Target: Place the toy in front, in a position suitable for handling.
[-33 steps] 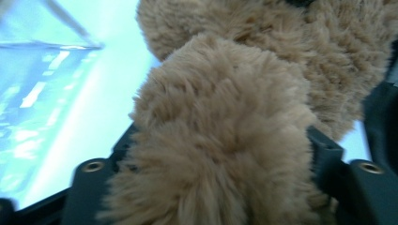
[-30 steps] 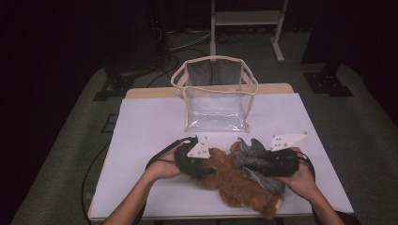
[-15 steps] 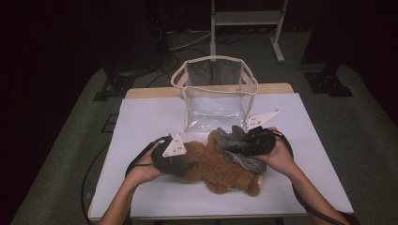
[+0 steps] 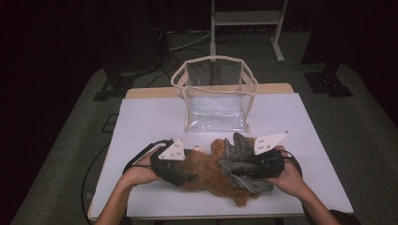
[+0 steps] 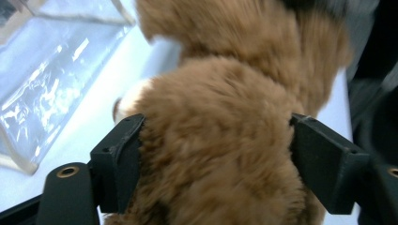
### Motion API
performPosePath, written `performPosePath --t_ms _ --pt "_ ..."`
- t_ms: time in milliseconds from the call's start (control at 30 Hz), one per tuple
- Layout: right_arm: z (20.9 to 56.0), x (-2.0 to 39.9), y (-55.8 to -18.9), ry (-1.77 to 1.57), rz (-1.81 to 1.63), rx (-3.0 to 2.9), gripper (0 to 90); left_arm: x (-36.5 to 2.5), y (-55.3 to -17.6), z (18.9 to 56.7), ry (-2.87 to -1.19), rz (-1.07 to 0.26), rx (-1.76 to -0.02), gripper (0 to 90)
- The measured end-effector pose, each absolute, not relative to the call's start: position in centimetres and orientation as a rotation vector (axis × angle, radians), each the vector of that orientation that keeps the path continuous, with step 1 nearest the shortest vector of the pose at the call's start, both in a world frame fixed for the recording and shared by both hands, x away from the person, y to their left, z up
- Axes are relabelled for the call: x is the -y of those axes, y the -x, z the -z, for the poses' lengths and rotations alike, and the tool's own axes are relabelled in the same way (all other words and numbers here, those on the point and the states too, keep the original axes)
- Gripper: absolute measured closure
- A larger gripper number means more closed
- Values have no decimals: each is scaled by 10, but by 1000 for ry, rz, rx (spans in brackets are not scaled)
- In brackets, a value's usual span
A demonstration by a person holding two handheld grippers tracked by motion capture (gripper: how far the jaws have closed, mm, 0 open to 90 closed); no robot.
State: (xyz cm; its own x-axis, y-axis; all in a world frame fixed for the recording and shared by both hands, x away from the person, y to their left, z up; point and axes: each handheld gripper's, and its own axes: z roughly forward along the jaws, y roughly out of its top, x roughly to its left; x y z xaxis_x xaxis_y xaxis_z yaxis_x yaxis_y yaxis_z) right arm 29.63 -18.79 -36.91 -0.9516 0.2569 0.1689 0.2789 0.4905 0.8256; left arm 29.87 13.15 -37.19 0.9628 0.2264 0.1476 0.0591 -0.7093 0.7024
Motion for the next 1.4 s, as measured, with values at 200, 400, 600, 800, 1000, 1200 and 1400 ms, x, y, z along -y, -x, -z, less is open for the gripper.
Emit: performPosePath --t_ms 200,400,600,800,1000,1200,1400 --pt "353 216 -313 650 1595 2692 734 -141 -292 374 -2340 -269 -186 251" --pt "373 201 -311 622 1545 2653 730 -138 -294 359 -2323 -289 -192 200" --pt "375 198 -304 585 1567 2631 730 -104 -288 339 -2294 -242 -103 181" --pt "379 199 -297 549 1595 2600 730 -77 -297 342 -2344 -191 -131 125" --pt "380 201 -293 520 1602 2598 728 -66 -303 351 -2426 -152 -174 126" --pt "380 201 -293 515 1606 2606 726 -66 -304 355 -2412 -113 -165 277" --pt "376 210 -300 603 1635 2611 721 -69 -303 349 -2308 -158 -160 648"
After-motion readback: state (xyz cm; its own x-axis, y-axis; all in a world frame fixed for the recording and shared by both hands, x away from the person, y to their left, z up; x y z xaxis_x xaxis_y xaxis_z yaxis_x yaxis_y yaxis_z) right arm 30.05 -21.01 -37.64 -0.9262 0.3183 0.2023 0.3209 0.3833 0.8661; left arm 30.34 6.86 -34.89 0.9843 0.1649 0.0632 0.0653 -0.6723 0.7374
